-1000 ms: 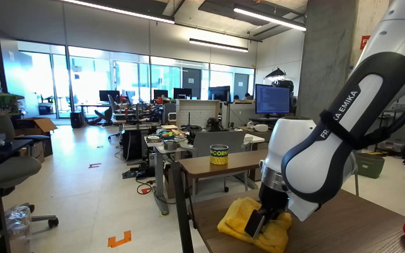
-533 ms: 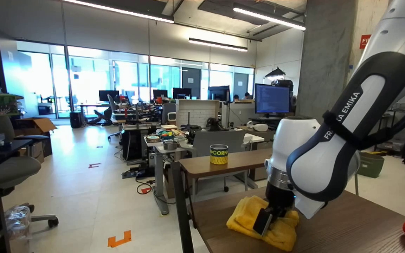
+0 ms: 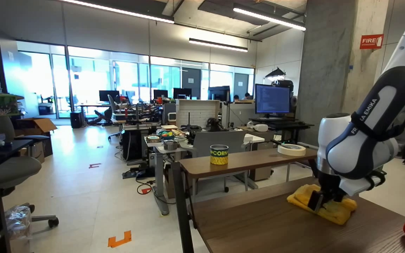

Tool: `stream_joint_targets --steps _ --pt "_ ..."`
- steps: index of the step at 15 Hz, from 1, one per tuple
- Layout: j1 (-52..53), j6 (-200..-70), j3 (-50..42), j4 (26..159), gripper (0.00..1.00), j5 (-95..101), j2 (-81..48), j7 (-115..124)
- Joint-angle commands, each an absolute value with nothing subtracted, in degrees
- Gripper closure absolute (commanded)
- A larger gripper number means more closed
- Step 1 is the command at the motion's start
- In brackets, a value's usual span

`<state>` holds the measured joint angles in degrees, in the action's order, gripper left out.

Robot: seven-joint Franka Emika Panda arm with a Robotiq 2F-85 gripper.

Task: Wipe the right side of the table with the towel, move the rose to the left then move the potato to the right and wipe the left side of the table

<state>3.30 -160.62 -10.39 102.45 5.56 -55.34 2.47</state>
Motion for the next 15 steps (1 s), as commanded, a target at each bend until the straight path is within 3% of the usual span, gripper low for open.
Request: stream_joint_targets --steps 1,15 --pt "2.5 -154.1 -11.2 102.8 0.0 6.8 -58.3 2.5" --pt "18.0 -164.4 -9.9 132.2 0.0 25.2 -43.5 -0.7"
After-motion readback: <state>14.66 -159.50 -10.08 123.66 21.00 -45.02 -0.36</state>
